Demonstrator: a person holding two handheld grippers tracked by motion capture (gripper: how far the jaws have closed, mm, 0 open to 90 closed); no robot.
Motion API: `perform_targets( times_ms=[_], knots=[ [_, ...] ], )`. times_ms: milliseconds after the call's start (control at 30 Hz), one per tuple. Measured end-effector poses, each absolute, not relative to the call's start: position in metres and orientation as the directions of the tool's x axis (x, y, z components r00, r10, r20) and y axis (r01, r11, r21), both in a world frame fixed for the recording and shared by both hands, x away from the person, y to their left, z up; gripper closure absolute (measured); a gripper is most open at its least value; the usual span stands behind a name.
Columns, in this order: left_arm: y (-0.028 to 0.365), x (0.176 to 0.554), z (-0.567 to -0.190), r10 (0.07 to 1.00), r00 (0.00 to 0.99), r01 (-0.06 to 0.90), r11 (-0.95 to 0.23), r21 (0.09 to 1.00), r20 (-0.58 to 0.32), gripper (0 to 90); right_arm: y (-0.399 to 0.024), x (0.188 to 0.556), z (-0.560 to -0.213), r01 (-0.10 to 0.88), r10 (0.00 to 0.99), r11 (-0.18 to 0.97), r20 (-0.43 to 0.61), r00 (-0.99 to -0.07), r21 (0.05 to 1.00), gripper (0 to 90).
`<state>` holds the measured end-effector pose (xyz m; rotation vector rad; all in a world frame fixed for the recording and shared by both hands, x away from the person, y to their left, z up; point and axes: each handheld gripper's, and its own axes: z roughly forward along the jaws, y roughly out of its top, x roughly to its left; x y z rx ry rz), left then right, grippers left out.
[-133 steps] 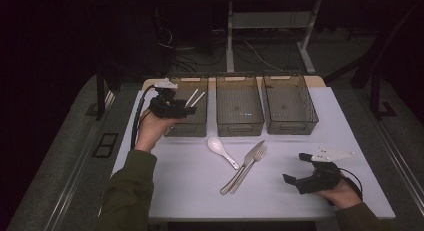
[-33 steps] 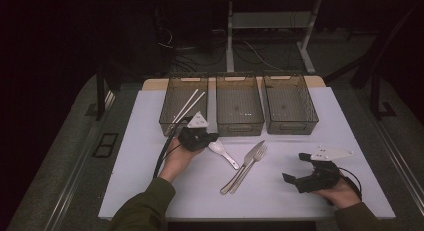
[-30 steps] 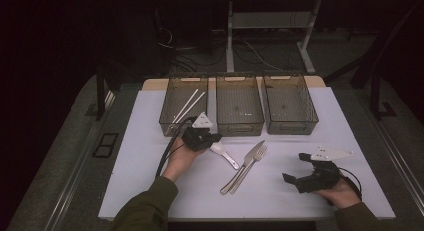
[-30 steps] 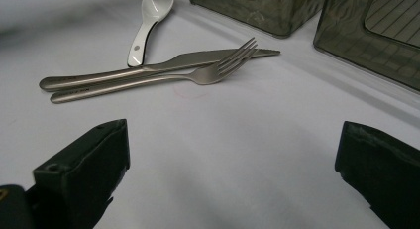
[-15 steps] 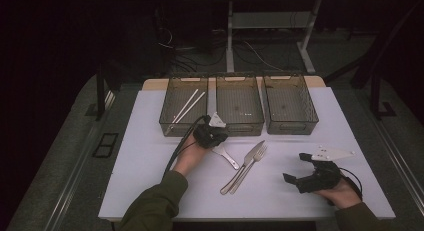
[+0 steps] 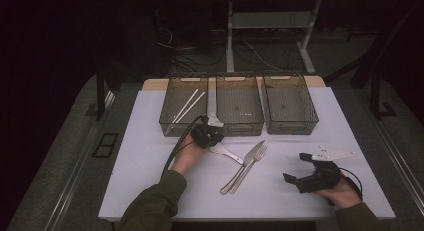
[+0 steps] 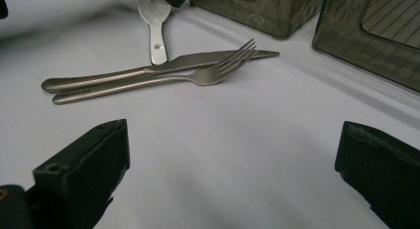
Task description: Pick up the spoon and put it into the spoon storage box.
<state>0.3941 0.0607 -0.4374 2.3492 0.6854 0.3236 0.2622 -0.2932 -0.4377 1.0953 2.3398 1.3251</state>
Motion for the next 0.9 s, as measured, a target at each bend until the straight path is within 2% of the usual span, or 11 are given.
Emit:
perform_targets(
  times_ms=[467, 567, 900],
  knots=[
    [0.07, 0.384, -0.434, 0.562, 0.827, 0.414, -0.646, 0.641, 0.031, 89.0, -0.294, 0.261, -0.437, 0.491, 0.707, 0.307, 0.15, -0.691, 0.816, 0.5],
    [0.074, 0.383, -0.435, 0.554, 0.832, 0.417, -0.669, 0.615, 0.038, 89.0, -0.294, 0.261, -0.437, 0.489, 0.708, 0.306, 0.149, -0.691, 0.817, 0.5],
    [0.081, 0.373, -0.433, 0.564, 0.825, 0.455, -0.657, 0.601, -0.007, 89.0, -0.294, 0.261, -0.436, 0.488, 0.708, 0.305, 0.148, -0.691, 0.818, 0.5]
  ],
)
